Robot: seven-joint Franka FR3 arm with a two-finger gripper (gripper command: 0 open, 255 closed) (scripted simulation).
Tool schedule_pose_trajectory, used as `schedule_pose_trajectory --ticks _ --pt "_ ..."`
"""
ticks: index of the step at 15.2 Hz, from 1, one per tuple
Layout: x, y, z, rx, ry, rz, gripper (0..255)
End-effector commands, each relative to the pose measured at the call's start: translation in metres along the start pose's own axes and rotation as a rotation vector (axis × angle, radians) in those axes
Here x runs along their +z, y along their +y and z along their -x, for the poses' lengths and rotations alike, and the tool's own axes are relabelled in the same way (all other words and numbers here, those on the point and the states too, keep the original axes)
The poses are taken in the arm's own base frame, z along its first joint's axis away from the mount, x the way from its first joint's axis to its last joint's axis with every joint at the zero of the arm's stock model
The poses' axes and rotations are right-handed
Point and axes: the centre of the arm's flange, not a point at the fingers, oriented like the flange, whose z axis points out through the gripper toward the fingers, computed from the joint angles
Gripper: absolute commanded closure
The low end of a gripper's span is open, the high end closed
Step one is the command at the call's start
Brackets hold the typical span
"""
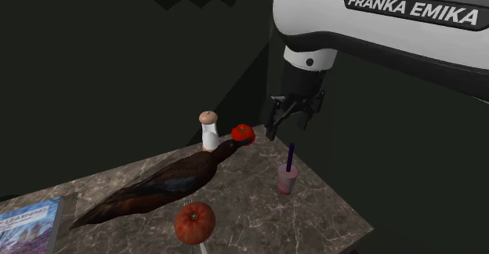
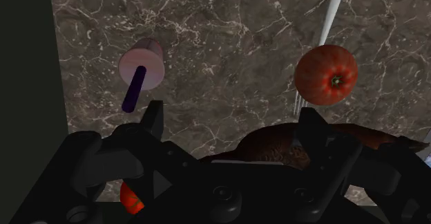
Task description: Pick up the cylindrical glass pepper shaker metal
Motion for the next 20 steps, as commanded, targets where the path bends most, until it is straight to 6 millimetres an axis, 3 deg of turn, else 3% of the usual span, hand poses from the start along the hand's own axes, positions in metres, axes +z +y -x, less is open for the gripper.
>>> schedule_pose_trajectory --ticks 1,20 --pt "0.000 0.000 0.000 0.000 0.000 0.000 0" --pt "0.097 -0.053 -0.233 -0.010 -0.014 0.182 0"
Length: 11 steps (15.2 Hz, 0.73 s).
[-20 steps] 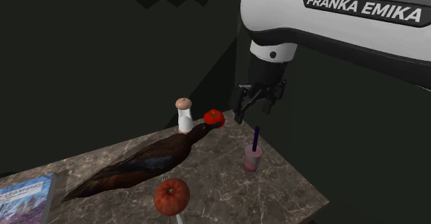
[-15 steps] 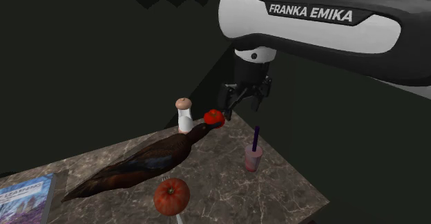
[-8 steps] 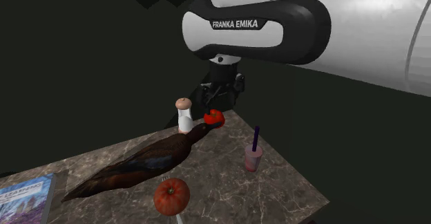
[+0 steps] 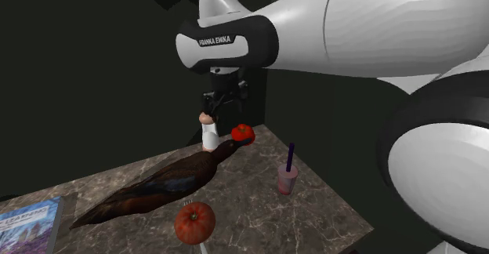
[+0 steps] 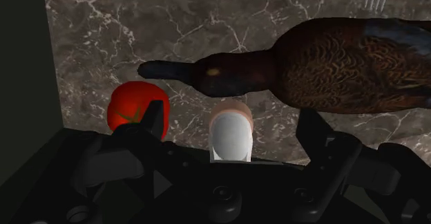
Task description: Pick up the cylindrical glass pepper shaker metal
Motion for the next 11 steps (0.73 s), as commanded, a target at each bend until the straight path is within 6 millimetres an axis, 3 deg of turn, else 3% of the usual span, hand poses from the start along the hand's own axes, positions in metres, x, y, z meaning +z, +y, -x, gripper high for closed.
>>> schedule_pose_trajectory --ticks 1,9,11 --pt "0.009 -0.007 -0.024 -0.001 -0.001 0.019 0" --pt "0.049 -0.031 -0.122 -0.005 -0.007 0.096 0" --pt "0.055 -0.032 -0.125 -0.005 -0.007 0.099 0"
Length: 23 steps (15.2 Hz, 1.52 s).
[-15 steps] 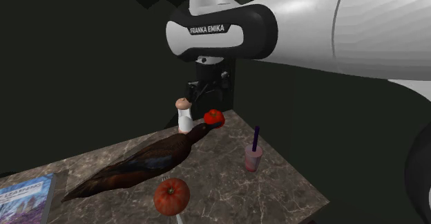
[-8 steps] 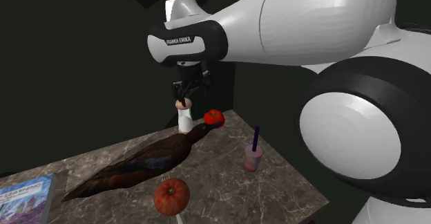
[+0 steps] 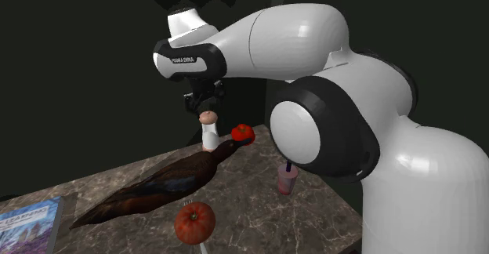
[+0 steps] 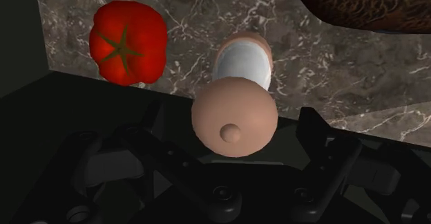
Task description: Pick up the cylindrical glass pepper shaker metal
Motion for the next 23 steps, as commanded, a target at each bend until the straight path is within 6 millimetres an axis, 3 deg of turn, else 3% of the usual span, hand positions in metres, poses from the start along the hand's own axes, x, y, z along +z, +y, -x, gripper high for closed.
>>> schedule_pose_trajectory --ticks 1,6,8,9,18,23 --pt "0.009 -0.002 -0.004 0.000 0.000 0.004 0" --pt "0.038 -0.008 -0.002 0.000 0.000 0.004 0" --pt "0.038 -0.008 -0.002 0.000 0.000 0.004 0" --pt "0.038 -0.008 -0.002 0.000 0.000 0.004 255" --pt "0.038 -0.008 -0.002 0.000 0.000 0.004 255" --pt "0.012 -0.003 -0.004 0.000 0.000 0.004 255"
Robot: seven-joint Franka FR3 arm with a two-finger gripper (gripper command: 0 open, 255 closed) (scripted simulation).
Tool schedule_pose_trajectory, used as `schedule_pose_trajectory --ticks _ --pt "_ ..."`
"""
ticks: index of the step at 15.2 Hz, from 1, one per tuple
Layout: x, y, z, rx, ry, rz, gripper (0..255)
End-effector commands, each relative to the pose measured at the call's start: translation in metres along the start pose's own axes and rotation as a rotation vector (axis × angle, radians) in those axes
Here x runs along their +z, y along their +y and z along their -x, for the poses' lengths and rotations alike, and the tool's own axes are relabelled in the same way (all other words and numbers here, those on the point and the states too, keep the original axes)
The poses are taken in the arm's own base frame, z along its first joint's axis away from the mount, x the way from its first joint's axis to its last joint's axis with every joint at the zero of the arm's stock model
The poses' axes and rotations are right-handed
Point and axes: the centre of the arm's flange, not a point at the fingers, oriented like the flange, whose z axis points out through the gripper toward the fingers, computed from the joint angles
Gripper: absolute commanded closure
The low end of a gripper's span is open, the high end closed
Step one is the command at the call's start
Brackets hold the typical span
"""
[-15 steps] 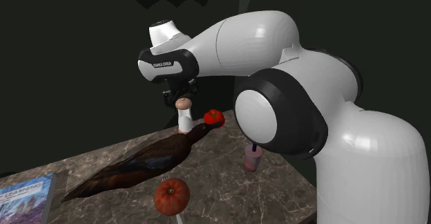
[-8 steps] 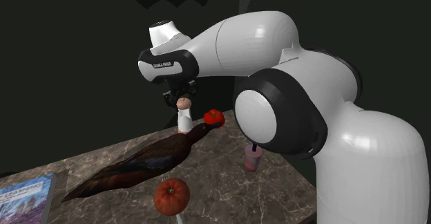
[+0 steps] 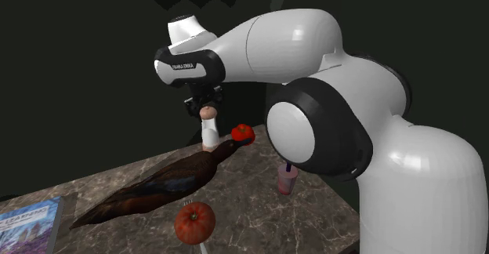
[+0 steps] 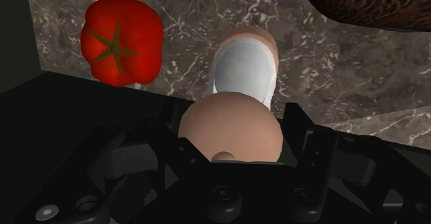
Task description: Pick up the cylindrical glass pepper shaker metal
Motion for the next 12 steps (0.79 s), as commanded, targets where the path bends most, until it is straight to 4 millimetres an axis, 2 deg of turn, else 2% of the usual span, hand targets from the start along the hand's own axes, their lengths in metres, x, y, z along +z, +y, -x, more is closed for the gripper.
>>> schedule_pose_trajectory --ticks 1,10,12 --pt "-0.010 0.002 0.000 0.000 0.000 0.000 255" --pt "-0.057 0.011 -0.004 0.000 0.000 0.000 255" --pt "-0.058 0.011 -0.004 0.000 0.000 0.000 255"
